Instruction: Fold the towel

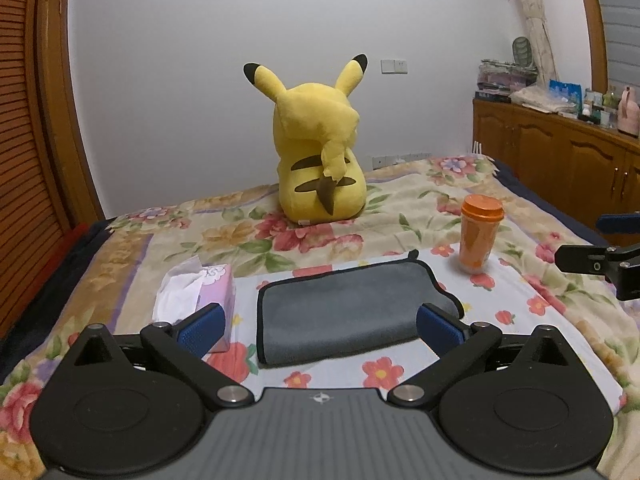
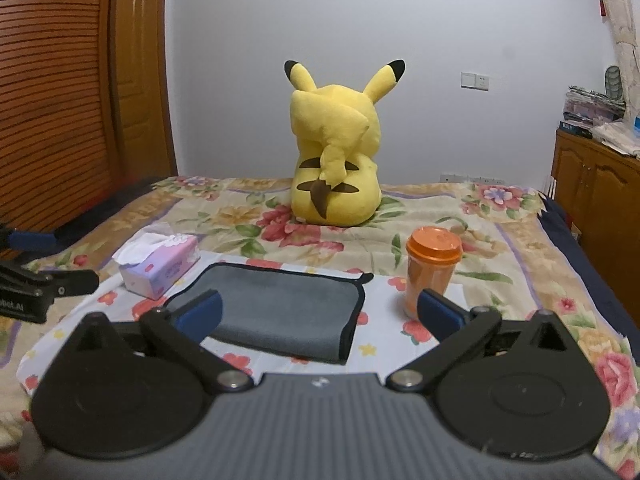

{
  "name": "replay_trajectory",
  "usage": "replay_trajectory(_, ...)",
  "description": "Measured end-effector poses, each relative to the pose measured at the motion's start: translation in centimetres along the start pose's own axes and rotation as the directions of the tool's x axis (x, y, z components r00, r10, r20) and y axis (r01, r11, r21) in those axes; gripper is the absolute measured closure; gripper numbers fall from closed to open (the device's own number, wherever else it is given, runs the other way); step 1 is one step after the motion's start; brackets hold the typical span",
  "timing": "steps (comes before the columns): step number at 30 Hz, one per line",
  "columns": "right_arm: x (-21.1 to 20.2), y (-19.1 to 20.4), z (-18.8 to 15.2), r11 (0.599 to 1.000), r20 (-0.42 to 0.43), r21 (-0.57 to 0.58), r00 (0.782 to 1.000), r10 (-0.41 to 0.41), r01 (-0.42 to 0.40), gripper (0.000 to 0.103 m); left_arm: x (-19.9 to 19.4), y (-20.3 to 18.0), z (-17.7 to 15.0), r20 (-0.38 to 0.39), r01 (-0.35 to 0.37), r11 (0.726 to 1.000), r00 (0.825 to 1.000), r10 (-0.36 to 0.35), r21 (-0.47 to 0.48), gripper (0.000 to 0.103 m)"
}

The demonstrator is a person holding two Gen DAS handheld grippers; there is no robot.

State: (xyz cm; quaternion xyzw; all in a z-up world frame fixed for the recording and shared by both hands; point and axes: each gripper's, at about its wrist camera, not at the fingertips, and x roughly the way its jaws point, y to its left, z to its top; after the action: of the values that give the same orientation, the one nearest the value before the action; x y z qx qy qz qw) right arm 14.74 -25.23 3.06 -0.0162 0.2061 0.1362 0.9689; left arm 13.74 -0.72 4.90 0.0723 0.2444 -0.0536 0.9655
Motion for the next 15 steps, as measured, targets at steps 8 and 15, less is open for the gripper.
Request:
replay_trajectory(8,-2.2,0.7,-0.7,1.0,0.008,0.012,1.0,0.007,-0.007,0.0,-2.6,-1.0,-1.1,0.006,-0.006,1.0,1.0,0.006,-0.015,0.0)
replay_trajectory(15,-3.6,1.1,-1.7,1.0,0.003,0.023,1.0,0.01,-0.01,0.0,-4.1,-2.0,-3.0,-0.022,-0.001,1.0,1.0,0.001,0.0,0.0)
